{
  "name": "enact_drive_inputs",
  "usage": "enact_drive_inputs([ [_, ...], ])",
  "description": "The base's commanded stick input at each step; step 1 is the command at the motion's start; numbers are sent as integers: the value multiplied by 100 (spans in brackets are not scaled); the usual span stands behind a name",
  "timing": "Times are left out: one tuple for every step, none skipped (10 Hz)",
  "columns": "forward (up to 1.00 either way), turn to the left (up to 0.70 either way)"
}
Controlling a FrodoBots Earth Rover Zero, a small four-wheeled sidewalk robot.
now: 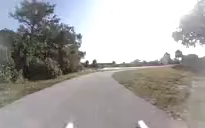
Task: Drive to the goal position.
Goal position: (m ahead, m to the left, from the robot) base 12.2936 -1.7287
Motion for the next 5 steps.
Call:
enact_drive_inputs([
  [100,0],
  [100,0],
  [100,0],
  [100,0],
  [100,0],
])
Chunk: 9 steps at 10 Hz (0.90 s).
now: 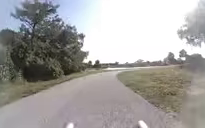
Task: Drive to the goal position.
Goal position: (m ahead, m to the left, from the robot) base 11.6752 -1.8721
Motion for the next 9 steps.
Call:
enact_drive_inputs([
  [100,0],
  [100,0],
  [100,0],
  [100,0],
  [100,0],
  [100,0],
  [100,0],
  [100,0],
  [100,0],
])
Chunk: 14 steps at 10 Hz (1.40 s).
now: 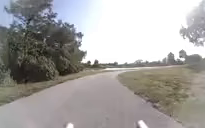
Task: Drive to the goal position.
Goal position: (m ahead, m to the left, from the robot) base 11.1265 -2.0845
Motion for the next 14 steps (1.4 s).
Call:
enact_drive_inputs([
  [100,0],
  [100,0],
  [100,0],
  [100,0],
  [100,0],
  [100,0],
  [100,0],
  [100,0],
  [100,0],
  [100,0],
  [100,0],
  [100,0],
  [100,0],
  [100,0],
])
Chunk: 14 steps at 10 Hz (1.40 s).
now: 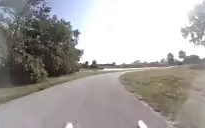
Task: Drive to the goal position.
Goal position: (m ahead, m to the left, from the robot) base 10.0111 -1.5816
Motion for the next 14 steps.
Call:
enact_drive_inputs([
  [100,0],
  [100,0],
  [100,0],
  [100,0],
  [100,0],
  [100,0],
  [100,0],
  [100,0],
  [100,0],
  [100,0],
  [100,0],
  [100,0],
  [100,0],
  [100,0],
])
